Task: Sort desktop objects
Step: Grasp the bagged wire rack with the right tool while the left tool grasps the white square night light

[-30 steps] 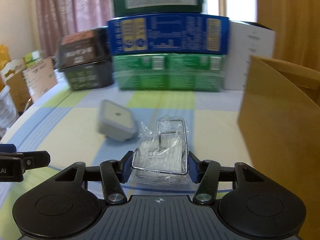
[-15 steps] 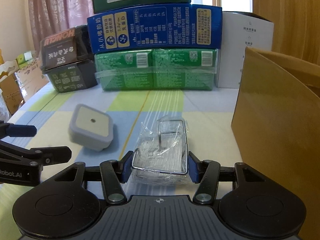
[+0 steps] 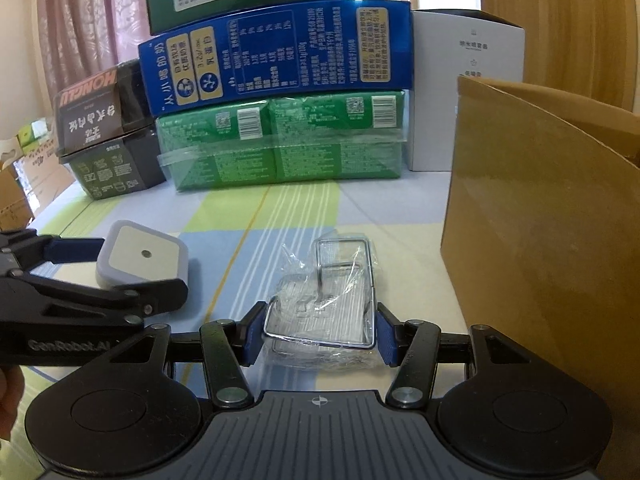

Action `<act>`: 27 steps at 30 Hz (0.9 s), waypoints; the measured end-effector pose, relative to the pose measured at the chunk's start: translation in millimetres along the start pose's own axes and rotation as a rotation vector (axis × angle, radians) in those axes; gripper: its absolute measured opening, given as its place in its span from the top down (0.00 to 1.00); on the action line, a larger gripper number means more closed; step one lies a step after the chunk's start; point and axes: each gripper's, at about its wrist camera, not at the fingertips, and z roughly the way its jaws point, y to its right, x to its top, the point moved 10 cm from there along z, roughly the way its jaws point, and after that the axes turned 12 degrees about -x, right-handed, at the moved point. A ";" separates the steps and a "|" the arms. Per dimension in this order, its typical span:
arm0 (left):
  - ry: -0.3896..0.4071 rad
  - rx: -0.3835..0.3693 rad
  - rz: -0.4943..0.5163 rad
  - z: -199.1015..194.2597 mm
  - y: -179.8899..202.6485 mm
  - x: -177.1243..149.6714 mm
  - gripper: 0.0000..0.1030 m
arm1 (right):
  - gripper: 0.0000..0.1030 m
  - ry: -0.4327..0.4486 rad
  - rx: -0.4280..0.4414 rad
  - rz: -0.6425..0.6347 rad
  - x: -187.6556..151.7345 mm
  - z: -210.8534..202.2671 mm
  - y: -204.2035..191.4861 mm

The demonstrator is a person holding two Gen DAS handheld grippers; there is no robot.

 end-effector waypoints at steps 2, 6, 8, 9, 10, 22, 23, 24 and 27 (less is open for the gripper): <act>-0.005 0.007 0.012 4.1 1.0 -1.3 0.15 | 0.50 -0.001 -0.004 0.004 0.5 0.7 2.3; 0.003 0.033 0.073 7.4 3.4 0.8 0.15 | 0.50 -0.001 -0.003 0.012 0.3 1.1 4.8; 0.001 0.053 0.106 9.3 3.3 2.5 0.15 | 0.50 0.005 -0.001 0.010 0.7 1.5 5.2; -0.004 0.063 0.124 10.3 3.4 2.6 0.15 | 0.50 0.005 -0.002 0.010 0.5 1.4 5.2; -0.008 0.071 0.137 11.7 3.5 2.3 0.16 | 0.50 0.006 -0.003 0.010 0.1 1.3 5.4; -0.018 0.055 0.119 0.9 7.9 -5.8 0.26 | 0.50 0.004 -0.003 0.003 -2.5 -1.8 4.6; -0.021 0.053 0.108 -3.9 8.4 -8.2 0.26 | 0.50 0.002 -0.001 0.002 -3.3 -3.3 3.7; -0.025 0.048 0.094 -9.2 8.9 -11.7 0.26 | 0.50 -0.003 0.003 0.002 -4.2 -5.0 2.4; -0.029 0.048 0.062 -27.6 11.8 -25.0 0.27 | 0.50 -0.011 0.016 -0.008 -6.7 -12.4 -3.6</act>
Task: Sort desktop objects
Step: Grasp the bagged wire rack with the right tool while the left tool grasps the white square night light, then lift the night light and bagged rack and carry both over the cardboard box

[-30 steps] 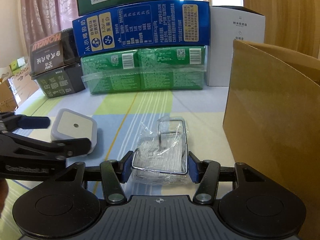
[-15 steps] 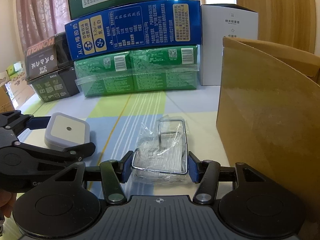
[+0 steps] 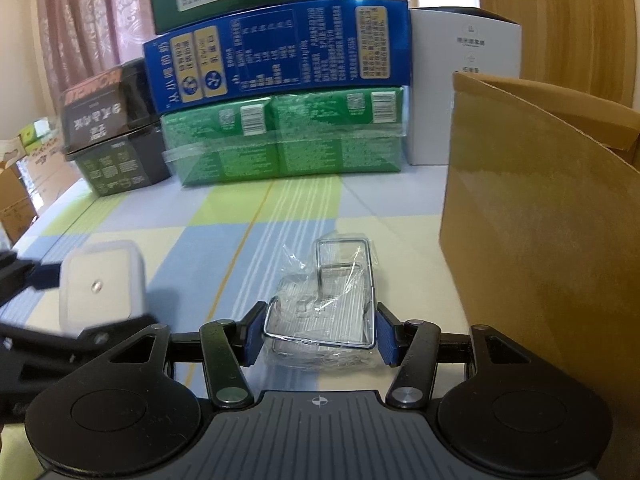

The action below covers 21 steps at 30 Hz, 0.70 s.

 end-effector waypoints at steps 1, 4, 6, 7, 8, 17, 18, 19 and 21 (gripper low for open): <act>-0.002 0.000 -0.016 -6.3 1.0 -5.0 0.27 | 0.50 -0.003 0.006 -0.003 -1.1 -3.2 -2.2; -0.005 0.001 -0.056 -27.0 5.5 -18.9 0.27 | 0.50 -0.016 0.026 -0.005 -4.9 -13.7 -7.8; -0.003 0.002 -0.089 -41.5 8.8 -26.6 0.27 | 0.50 -0.026 0.041 -0.005 -7.9 -22.6 -10.4; -0.003 0.000 -0.110 -47.7 10.6 -29.5 0.27 | 0.50 -0.028 0.048 -0.008 -8.9 -28.1 -11.8; -0.003 -0.003 -0.135 -53.7 12.0 -32.4 0.27 | 0.50 -0.027 0.054 -0.012 -9.4 -33.9 -13.1; 0.017 0.001 -0.234 -111.1 33.6 -43.9 0.27 | 0.50 -0.028 0.086 -0.033 -24.6 -98.6 -10.1; 0.018 0.004 -0.241 -117.0 35.6 -44.8 0.27 | 0.50 -0.028 0.086 -0.032 -26.5 -106.1 -8.5; 0.019 0.005 -0.244 -123.1 38.0 -45.3 0.27 | 0.50 -0.027 0.084 -0.031 -28.0 -113.0 -7.1; 0.015 0.005 -0.251 -134.0 43.0 -46.0 0.27 | 0.50 -0.021 0.079 -0.041 -30.0 -126.5 -5.1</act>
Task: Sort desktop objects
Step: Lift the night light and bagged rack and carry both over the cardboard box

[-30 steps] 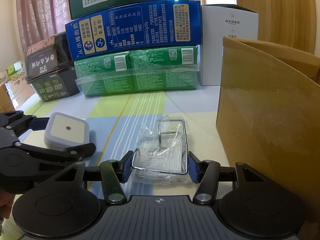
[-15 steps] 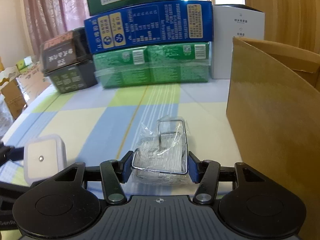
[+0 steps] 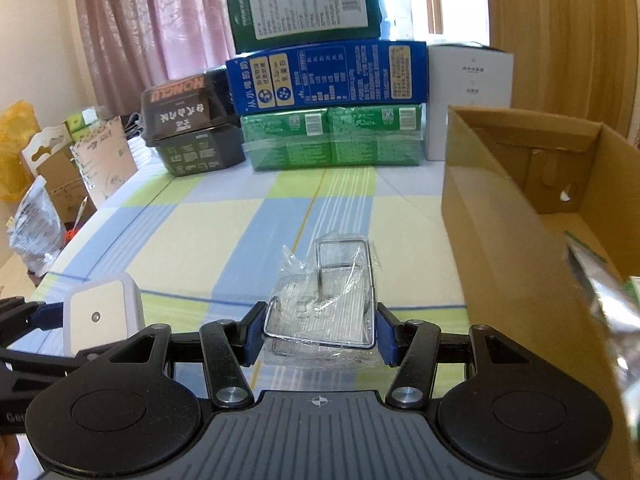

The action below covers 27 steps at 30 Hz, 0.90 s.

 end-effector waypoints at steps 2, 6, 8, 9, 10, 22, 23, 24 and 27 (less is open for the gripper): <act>0.002 -0.001 -0.012 -11.2 4.9 -0.5 0.27 | 0.50 0.001 -0.003 -0.011 -3.6 -12.7 0.9; 0.019 -0.002 -0.029 -35.2 15.5 2.6 0.27 | 0.50 -0.001 -0.005 -0.015 -9.3 -38.7 2.0; 0.025 0.001 -0.032 -47.9 21.6 5.6 0.27 | 0.50 0.003 -0.004 -0.008 -10.9 -54.2 2.8; 0.030 0.002 -0.032 -54.4 24.5 7.4 0.27 | 0.50 0.004 -0.002 -0.009 -11.3 -61.2 2.5; 0.032 0.003 -0.034 -60.4 27.4 9.3 0.27 | 0.50 0.004 0.000 -0.008 -11.9 -68.8 2.5; 0.067 -0.005 -0.018 -127.6 76.3 20.8 0.27 | 0.50 0.037 -0.020 0.031 -8.2 -157.7 25.9; 0.067 -0.006 -0.017 -131.7 80.6 19.9 0.27 | 0.50 0.043 -0.027 0.033 -7.6 -164.3 29.3; 0.067 -0.009 -0.016 -135.1 85.0 19.7 0.27 | 0.50 0.049 -0.032 0.033 -7.6 -171.3 33.4; 0.066 -0.024 -0.010 -144.3 100.0 18.7 0.27 | 0.50 0.058 -0.050 0.040 -10.8 -189.4 48.5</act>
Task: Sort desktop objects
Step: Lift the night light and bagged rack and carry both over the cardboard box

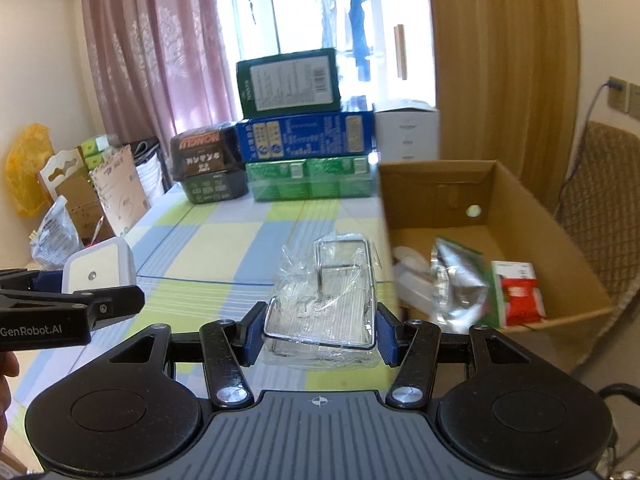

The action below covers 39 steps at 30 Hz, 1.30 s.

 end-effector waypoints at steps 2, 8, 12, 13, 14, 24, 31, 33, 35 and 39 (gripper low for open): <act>-0.002 -0.010 0.009 -3.5 10.3 0.2 0.27 | 0.50 0.002 -0.015 0.012 -1.7 -10.4 12.7; -0.008 -0.058 0.033 -4.9 45.9 2.4 0.27 | 0.50 0.003 -0.074 0.040 -2.9 -33.1 54.0; -0.009 -0.084 0.059 -2.0 71.6 3.3 0.27 | 0.50 0.007 -0.106 0.055 -3.5 -46.5 81.0; -0.012 -0.090 0.065 -0.6 78.0 3.1 0.27 | 0.50 0.007 -0.113 0.058 -3.6 -48.4 87.0; -0.015 -0.097 0.068 1.1 83.5 2.7 0.27 | 0.50 0.006 -0.120 0.061 -3.3 -50.0 92.5; -0.062 -0.156 0.098 19.7 139.9 -0.8 0.27 | 0.50 0.007 -0.160 0.080 -4.4 -60.8 136.4; -0.091 -0.184 0.120 35.8 167.6 -1.3 0.27 | 0.50 0.000 -0.177 0.094 -6.4 -60.1 161.9; -0.095 -0.189 0.122 40.4 174.0 0.3 0.27 | 0.50 -0.003 -0.178 0.096 -5.9 -58.6 168.2; -0.097 -0.195 0.129 45.0 180.1 2.9 0.27 | 0.50 -0.008 -0.177 0.094 -4.9 -56.5 173.0; -0.100 -0.205 0.135 53.0 190.4 9.1 0.27 | 0.50 -0.010 -0.167 0.075 3.1 -47.3 179.4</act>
